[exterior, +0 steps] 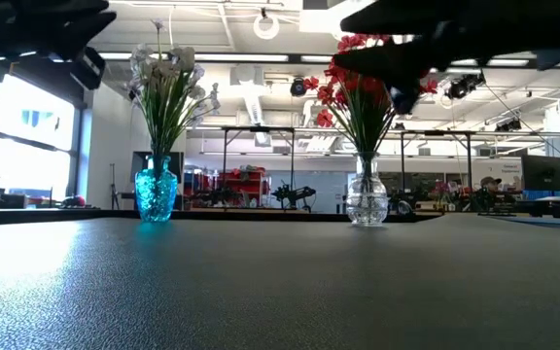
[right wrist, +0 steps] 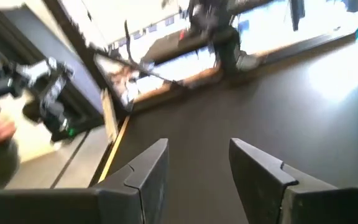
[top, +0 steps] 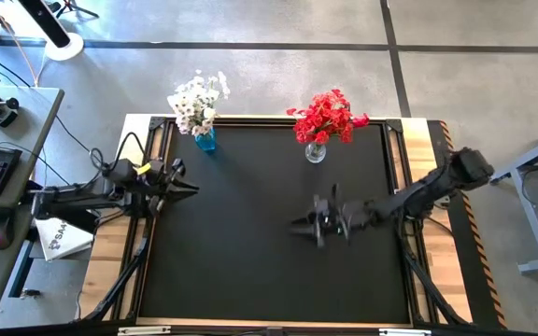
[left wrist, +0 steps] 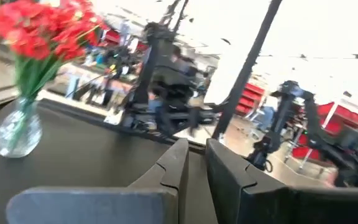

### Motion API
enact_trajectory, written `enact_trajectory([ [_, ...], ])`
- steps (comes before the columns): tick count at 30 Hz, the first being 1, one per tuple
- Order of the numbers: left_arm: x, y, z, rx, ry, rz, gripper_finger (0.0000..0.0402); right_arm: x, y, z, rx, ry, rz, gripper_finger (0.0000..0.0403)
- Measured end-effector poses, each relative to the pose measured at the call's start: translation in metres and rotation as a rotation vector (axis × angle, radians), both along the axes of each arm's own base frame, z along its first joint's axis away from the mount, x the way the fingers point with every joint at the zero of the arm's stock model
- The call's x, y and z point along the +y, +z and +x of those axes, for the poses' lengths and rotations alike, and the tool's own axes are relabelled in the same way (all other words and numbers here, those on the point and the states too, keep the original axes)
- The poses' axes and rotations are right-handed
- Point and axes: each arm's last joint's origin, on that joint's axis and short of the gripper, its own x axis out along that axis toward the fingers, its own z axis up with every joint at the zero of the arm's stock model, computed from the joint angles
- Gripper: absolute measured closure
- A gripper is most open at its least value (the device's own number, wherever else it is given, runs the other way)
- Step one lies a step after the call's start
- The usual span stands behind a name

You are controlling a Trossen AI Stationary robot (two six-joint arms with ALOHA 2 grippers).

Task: Sort flowers into vase by color
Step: Return to Home Position

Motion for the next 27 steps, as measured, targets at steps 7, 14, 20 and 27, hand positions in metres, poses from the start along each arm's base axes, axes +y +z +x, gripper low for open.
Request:
enact_trajectory([
  [7,-0.009,0.004,0.013,-0.048,-0.025,0.087,0.0381,-0.048,0.037,-0.028,-0.147,-0.05,-0.106,0.0259],
  [14,-0.012,0.0,0.016,-0.007,-0.023,0.111,0.0395,-0.054,0.053,-0.093,-0.201,-0.066,-0.121,0.0265],
  [20,-0.011,-0.001,0.016,-0.001,0.036,0.105,0.0396,-0.063,0.047,-0.14,-0.271,-0.138,-0.117,0.0265],
  [27,-0.01,-0.001,0.016,0.002,0.052,0.105,0.0397,-0.077,0.032,-0.17,-0.31,-0.154,-0.107,0.0265],
])
